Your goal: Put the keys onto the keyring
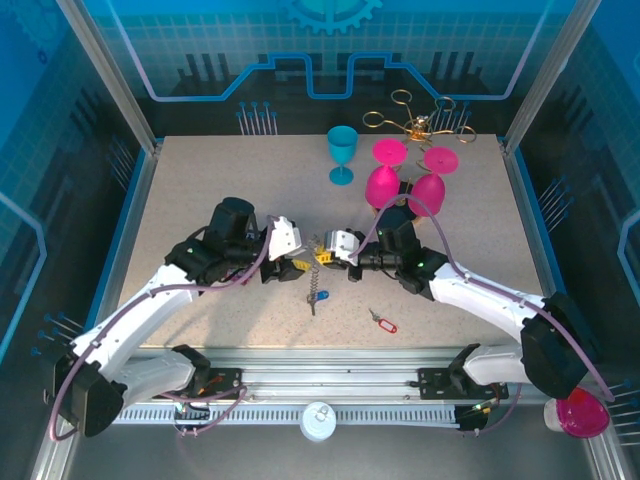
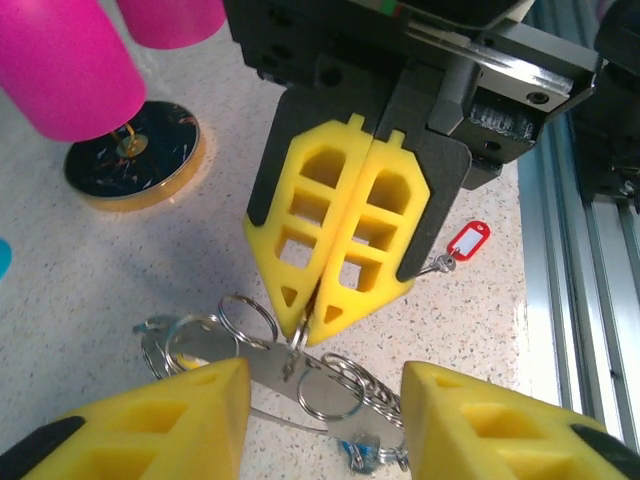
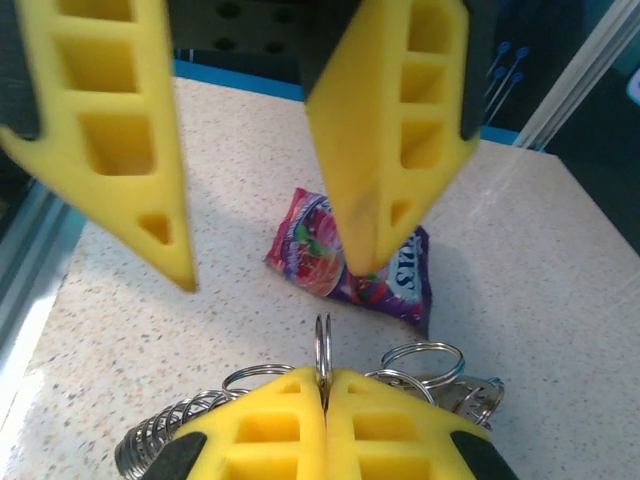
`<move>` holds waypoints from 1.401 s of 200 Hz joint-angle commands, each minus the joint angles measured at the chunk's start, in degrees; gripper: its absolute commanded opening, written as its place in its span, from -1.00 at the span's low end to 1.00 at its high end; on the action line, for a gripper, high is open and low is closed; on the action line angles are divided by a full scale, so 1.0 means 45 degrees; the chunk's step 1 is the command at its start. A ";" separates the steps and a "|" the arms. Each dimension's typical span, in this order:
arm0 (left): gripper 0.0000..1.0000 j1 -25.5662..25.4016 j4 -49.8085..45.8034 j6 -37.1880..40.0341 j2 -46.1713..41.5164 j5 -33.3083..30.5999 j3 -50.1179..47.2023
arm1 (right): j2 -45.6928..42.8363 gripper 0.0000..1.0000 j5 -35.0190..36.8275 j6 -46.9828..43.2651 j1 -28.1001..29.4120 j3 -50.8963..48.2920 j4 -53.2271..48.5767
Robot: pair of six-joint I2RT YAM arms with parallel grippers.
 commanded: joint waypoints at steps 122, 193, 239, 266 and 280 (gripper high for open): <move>-0.53 -0.0181 0.0099 0.2073 0.1053 0.0865 0.0001 | -0.0637 -1.00 -0.1148 0.0037 -0.0072 0.0484 -0.0231; -1.00 -0.0217 0.0844 0.1737 0.0833 0.1068 -0.0198 | -0.0941 -0.74 -0.1263 0.1654 -0.0488 -0.0464 0.1992; -1.00 -0.0185 0.3558 0.0066 -0.0099 0.1618 -0.1556 | -0.1181 -0.56 -0.1781 0.2067 -0.0965 -0.1677 0.3511; -1.00 -0.0201 0.4319 -0.0565 -0.0102 0.1752 -0.1889 | -0.1107 -0.52 -0.2312 0.2120 -0.0962 -0.1704 0.3814; -1.00 -0.0189 0.4583 -0.0736 -0.0125 0.1790 -0.2045 | -0.1051 -0.50 -0.2522 0.2146 -0.0962 -0.1705 0.3851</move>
